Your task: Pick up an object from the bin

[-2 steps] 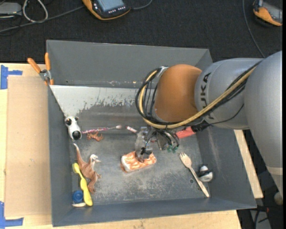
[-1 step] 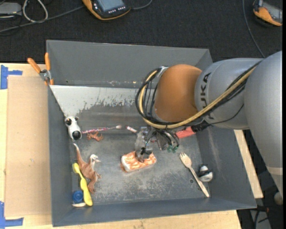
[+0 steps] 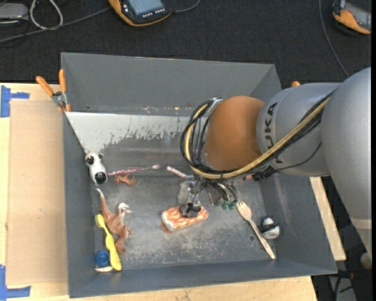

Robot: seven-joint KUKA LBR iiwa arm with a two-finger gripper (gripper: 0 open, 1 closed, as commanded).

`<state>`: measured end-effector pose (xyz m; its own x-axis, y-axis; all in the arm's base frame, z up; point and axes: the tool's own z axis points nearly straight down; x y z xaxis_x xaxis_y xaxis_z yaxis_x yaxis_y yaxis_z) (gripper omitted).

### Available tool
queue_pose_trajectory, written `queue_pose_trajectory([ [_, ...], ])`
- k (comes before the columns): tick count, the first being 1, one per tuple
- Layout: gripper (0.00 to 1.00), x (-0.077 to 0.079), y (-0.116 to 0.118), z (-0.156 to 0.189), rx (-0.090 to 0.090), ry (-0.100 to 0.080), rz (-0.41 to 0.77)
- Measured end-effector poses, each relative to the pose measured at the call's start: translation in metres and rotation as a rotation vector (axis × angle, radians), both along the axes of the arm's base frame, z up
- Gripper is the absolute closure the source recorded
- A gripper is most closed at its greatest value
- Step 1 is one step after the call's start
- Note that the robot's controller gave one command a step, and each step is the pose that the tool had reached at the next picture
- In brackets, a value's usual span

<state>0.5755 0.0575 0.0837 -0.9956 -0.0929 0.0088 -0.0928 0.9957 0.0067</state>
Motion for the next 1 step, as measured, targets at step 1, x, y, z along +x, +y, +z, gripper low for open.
queue_pose_trajectory([
  [1, 0.00, -0.0045, -0.0543, 0.0549, -0.001, -0.001, -0.048],
])
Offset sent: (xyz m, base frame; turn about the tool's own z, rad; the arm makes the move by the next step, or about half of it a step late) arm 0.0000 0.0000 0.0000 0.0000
